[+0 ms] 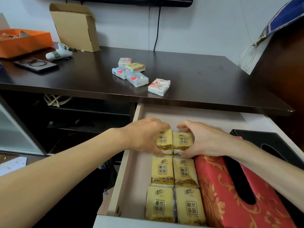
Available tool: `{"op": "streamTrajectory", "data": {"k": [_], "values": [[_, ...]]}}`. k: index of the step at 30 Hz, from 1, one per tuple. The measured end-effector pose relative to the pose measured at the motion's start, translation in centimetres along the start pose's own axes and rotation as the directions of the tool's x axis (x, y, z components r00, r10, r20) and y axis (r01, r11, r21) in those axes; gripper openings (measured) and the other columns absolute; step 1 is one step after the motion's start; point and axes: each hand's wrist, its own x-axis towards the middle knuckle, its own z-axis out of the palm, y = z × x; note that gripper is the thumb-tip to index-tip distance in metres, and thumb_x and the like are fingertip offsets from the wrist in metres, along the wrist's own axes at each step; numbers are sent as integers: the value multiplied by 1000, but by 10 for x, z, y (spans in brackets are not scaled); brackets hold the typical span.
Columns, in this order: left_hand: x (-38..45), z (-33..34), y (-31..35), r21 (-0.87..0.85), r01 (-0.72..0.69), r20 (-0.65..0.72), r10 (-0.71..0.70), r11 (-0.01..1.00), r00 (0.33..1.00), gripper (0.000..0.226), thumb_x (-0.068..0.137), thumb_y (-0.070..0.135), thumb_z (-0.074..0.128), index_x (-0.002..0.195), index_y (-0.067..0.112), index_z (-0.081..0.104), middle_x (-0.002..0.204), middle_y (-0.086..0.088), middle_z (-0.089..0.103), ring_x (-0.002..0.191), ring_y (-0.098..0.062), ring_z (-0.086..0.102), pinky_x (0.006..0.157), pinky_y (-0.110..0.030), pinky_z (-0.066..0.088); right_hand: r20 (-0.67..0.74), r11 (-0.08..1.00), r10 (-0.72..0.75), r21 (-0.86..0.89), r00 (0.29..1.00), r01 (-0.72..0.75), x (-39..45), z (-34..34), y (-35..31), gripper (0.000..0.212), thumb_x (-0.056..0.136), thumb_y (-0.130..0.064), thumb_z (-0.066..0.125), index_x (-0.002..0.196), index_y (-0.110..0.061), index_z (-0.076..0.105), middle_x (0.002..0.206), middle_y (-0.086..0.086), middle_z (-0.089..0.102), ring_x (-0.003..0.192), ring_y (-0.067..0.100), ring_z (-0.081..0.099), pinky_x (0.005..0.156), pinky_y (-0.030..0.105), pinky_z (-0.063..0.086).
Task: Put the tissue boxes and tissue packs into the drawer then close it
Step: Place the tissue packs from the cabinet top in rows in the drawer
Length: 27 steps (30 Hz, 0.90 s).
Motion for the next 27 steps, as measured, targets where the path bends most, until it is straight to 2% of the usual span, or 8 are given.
{"op": "streamTrajectory", "data": {"k": [4,8,12,15,18,22,25,27], "values": [[-1,-12,2,9,33,-45,-33,999,998,93,71,70,70,148,29,37,145,9,46,132,-13,41,105,-37,41,-132,978,-56,191,990,80,-2,-13,9,84,65,-73,75,139,-40,55,137,-22,59,124,0,56,106,38,48],[-13,-48,-13,-70,124,-193,-136,990,972,57,83,70,54,129,36,58,114,19,66,106,-6,62,90,-39,52,-379,834,-38,497,925,238,12,-40,10,32,77,-57,74,101,-35,77,102,-11,79,94,8,73,90,35,56],[-21,-69,-42,-242,199,-396,-285,949,873,30,91,46,60,113,29,70,97,16,71,90,-3,66,85,-36,55,-446,779,-23,552,895,296,48,-60,-4,6,90,-33,75,94,-31,78,95,-11,79,91,7,71,81,26,50],[-10,-71,-64,-356,231,-489,-391,906,779,29,93,31,61,120,23,68,111,7,70,98,-7,64,89,-38,55,-480,825,-20,487,877,286,82,-65,-19,13,93,-24,72,106,-27,75,109,-11,75,102,3,67,82,19,46],[12,-75,-89,-211,307,-571,-372,928,732,36,90,29,59,125,24,64,125,3,64,108,-18,60,87,-46,54,-493,857,-32,434,870,277,112,-68,-35,21,94,-21,68,114,-26,72,119,-7,70,115,10,61,88,25,45],[46,-97,-134,-95,416,-574,-391,904,719,43,90,26,57,132,19,59,139,-4,52,125,-26,48,93,-48,51,-499,908,-125,291,858,302,148,-80,-60,26,95,-21,63,119,-24,72,127,-4,67,123,15,57,99,34,46],[61,-108,-160,-101,474,-412,-470,875,780,54,91,30,56,145,23,47,149,-9,44,132,-32,43,101,-50,45,-432,944,-219,134,875,303,174,-84,-79,36,98,-15,54,130,-25,69,137,3,61,131,22,48,103,39,43],[62,-106,-169,-85,463,-359,-460,882,812,48,90,35,54,138,28,56,144,-7,51,125,-30,50,97,-50,47,-332,951,-269,56,904,303,184,-82,-88,47,96,-13,49,137,-30,65,142,7,56,133,26,46,106,42,42]]}}
